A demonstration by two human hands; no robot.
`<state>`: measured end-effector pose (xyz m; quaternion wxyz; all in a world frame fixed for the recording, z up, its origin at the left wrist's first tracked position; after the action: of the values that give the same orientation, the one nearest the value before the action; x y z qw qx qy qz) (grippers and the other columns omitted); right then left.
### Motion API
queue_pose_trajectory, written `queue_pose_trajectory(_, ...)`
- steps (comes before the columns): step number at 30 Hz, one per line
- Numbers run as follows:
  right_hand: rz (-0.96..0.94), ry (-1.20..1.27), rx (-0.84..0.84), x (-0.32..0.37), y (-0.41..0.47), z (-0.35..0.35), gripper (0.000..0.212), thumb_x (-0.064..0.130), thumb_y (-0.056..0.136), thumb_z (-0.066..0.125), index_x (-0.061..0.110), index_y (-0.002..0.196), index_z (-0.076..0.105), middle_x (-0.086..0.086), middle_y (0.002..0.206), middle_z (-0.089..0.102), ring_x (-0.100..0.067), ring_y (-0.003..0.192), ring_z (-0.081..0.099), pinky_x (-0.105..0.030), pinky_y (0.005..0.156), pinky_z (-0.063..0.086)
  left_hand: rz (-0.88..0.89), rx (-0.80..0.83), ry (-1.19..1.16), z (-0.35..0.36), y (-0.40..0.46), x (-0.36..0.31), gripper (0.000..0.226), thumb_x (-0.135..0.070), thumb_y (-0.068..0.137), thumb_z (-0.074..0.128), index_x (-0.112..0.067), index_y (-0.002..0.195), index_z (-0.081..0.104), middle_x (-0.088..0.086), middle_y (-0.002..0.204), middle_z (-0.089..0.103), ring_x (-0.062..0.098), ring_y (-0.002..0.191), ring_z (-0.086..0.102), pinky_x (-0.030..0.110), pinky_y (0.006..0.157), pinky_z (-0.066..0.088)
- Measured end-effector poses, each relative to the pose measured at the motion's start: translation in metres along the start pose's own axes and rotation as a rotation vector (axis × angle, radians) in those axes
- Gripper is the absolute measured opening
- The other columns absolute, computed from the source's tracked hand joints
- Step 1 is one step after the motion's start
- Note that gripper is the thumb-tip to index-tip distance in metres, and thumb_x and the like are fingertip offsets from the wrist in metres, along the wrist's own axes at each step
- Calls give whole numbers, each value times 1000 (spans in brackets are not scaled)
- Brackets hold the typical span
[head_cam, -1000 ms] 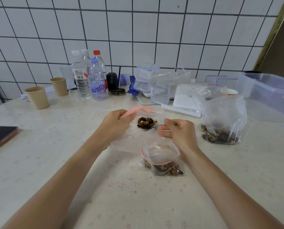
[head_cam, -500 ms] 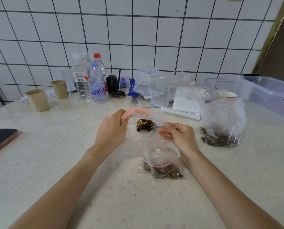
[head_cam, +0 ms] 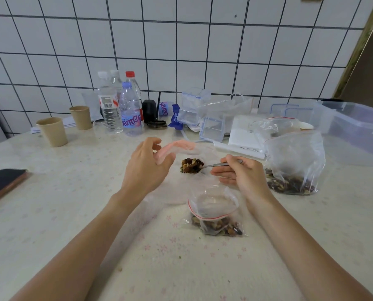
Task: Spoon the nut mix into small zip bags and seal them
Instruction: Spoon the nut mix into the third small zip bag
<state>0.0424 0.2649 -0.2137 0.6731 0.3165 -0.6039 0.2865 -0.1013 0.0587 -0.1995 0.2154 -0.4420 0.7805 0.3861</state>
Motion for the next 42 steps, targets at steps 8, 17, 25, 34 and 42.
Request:
queue_pose_trajectory(8, -30, 43, 59, 31, -5, -21, 31, 25, 109, 49, 4, 95, 66, -20, 83, 78, -32, 80, 79, -33, 73, 65, 276, -126, 19, -25, -26, -39, 30, -37, 95, 70, -25, 122, 64, -15, 117, 60, 6, 105, 57, 26, 89, 48)
queue_pose_trajectory(17, -1, -63, 167, 55, -5, -52, 30, 22, 107, 50, 0, 94, 66, -27, 84, 76, -44, 80, 77, -37, 76, 65, 127, 336, 191, -3, -53, -54, 42, -59, 101, 44, -29, 89, 71, -3, 65, 72, 6, 45, 63, 29, 56, 53)
queue_pose_trajectory(25, -128, -301, 385, 63, -19, -44, 32, 23, 108, 51, 1, 90, 68, -21, 79, 77, -39, 75, 77, -37, 79, 63, 107, 508, 17, 9, -59, -51, 17, -38, 101, 62, -29, 90, 71, -13, 66, 72, 9, 46, 68, 20, 56, 53)
queue_pose_trajectory(34, -392, -377, 559, 87, -37, -49, 29, 28, 103, 56, 10, 93, 76, -8, 73, 71, -15, 62, 66, -12, 66, 51, 237, 624, -98, -9, -54, -59, 12, -35, 100, 64, -32, 90, 69, -10, 73, 69, 14, 47, 66, 24, 56, 54)
queue_pose_trajectory(42, -137, 112, 132, 48, 1, -52, 34, 28, 108, 52, 9, 85, 68, -10, 65, 66, -32, 65, 70, -41, 69, 61, 262, 110, -103, -22, -36, -49, 17, -47, 91, 72, -31, 86, 73, -9, 62, 62, 9, 52, 53, 21, 55, 45)
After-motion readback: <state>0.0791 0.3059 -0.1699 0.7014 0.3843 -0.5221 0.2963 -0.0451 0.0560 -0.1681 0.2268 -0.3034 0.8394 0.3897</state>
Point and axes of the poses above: each hand's wrist, its own y-axis towards the middle knuckle, its own z-axis out of the palm, x = y × z, the point moved 4 cm from there along y, towards the middle knuckle
